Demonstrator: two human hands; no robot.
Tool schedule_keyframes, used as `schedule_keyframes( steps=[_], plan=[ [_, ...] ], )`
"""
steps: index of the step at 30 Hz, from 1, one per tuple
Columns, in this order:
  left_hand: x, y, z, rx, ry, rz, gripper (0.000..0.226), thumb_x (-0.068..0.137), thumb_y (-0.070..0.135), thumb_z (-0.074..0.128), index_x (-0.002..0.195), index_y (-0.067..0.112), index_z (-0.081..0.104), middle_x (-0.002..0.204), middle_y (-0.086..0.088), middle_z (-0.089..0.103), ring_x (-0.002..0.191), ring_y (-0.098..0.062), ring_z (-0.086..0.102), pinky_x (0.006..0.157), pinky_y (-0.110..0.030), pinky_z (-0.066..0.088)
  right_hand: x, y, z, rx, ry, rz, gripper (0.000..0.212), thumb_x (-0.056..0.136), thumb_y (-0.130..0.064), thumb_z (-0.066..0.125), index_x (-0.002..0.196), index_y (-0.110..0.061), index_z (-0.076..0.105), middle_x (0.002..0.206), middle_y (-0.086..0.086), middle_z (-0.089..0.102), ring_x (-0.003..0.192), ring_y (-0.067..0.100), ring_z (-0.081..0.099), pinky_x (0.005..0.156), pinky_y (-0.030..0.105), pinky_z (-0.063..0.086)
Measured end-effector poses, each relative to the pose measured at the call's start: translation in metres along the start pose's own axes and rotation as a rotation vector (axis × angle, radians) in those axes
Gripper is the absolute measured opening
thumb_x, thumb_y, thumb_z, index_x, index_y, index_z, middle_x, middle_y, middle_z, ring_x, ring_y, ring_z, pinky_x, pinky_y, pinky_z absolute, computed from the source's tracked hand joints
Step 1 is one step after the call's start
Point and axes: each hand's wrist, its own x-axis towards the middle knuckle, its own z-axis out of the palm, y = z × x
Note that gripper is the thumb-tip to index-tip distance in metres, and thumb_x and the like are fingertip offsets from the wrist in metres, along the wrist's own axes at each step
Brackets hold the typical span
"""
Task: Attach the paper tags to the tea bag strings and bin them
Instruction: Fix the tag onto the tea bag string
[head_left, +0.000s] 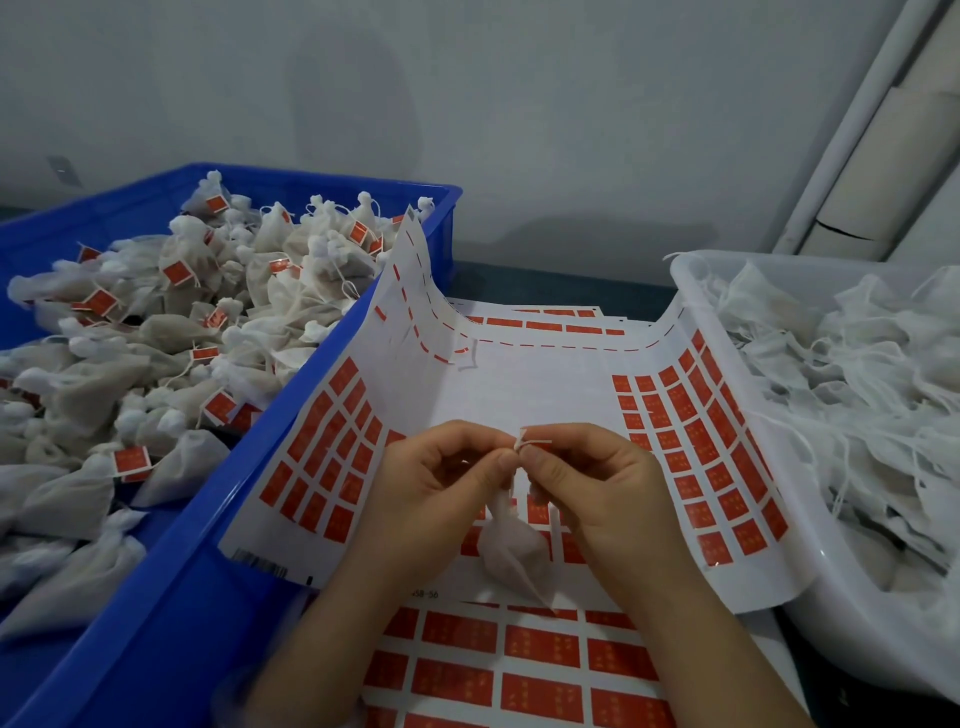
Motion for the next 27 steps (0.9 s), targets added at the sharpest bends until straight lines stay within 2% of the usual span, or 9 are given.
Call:
schedule_keyframes(
  steps=[6,10,12,14,18,22,27],
  plan=[
    [0.001,-0.003,0.002,0.082,0.001,0.023,0.012,0.075,0.033,0.054,0.083,0.029,0.062,0.076,0.018,0.066,0.073,-0.004,0.065,0.063,-0.012,0.051,0.000,0.000,-0.001,-0.041,-0.016,-0.067,0.016,0.066,-0.034,0.063,0.080,-0.029,0.069,0.077,-0.011,0.072,0.072,0.012,0.069,0.060,0.017,0.054],
    [0.000,-0.004,0.000,0.151,0.004,0.050,0.011,0.076,0.037,0.053,0.084,0.034,0.059,0.080,0.022,0.065,0.076,-0.002,0.064,0.064,-0.010,0.050,0.001,0.001,-0.002,-0.128,-0.008,-0.125,0.007,0.075,-0.028,0.063,0.080,-0.030,0.067,0.077,-0.018,0.070,0.075,0.005,0.068,0.059,0.012,0.052],
    [-0.001,-0.005,0.001,0.189,0.004,0.055,0.010,0.077,0.038,0.053,0.085,0.036,0.058,0.081,0.025,0.064,0.079,0.000,0.063,0.065,-0.009,0.049,0.000,0.003,-0.001,-0.208,0.006,-0.148,0.013,0.081,-0.020,0.064,0.080,-0.033,0.065,0.079,-0.019,0.069,0.077,0.002,0.066,0.061,0.011,0.051],
    [-0.001,-0.007,0.002,0.218,-0.002,0.053,0.005,0.082,0.032,0.055,0.084,0.036,0.057,0.082,0.027,0.063,0.080,0.002,0.061,0.065,-0.008,0.048,-0.001,0.004,0.001,-0.292,0.017,-0.181,0.016,0.084,-0.019,0.062,0.081,-0.035,0.061,0.076,-0.016,0.068,0.077,0.001,0.065,0.062,0.010,0.051],
    [-0.001,-0.009,0.003,0.218,-0.008,0.023,0.018,0.088,0.014,0.058,0.084,0.032,0.057,0.080,0.023,0.062,0.077,0.002,0.060,0.064,-0.008,0.048,-0.003,0.006,0.009,-0.346,0.060,-0.210,0.006,0.081,-0.032,0.057,0.081,-0.038,0.058,0.080,-0.021,0.063,0.078,0.000,0.063,0.066,0.014,0.054],
    [0.001,-0.004,0.003,0.131,0.016,0.002,0.004,0.081,0.029,0.058,0.084,0.030,0.060,0.079,0.017,0.065,0.075,-0.003,0.063,0.065,-0.012,0.050,-0.003,0.003,0.007,-0.269,0.097,-0.228,0.011,0.075,-0.031,0.060,0.083,-0.039,0.063,0.078,-0.026,0.065,0.073,-0.001,0.065,0.062,0.010,0.052],
    [-0.001,-0.002,0.005,0.110,0.015,0.050,0.008,0.076,0.032,0.057,0.082,0.028,0.061,0.076,0.015,0.066,0.071,-0.005,0.064,0.063,-0.013,0.051,-0.003,0.003,0.003,-0.283,0.056,-0.265,0.020,0.079,-0.020,0.063,0.082,-0.039,0.063,0.074,-0.031,0.065,0.073,-0.001,0.066,0.061,0.009,0.050]
  ],
)
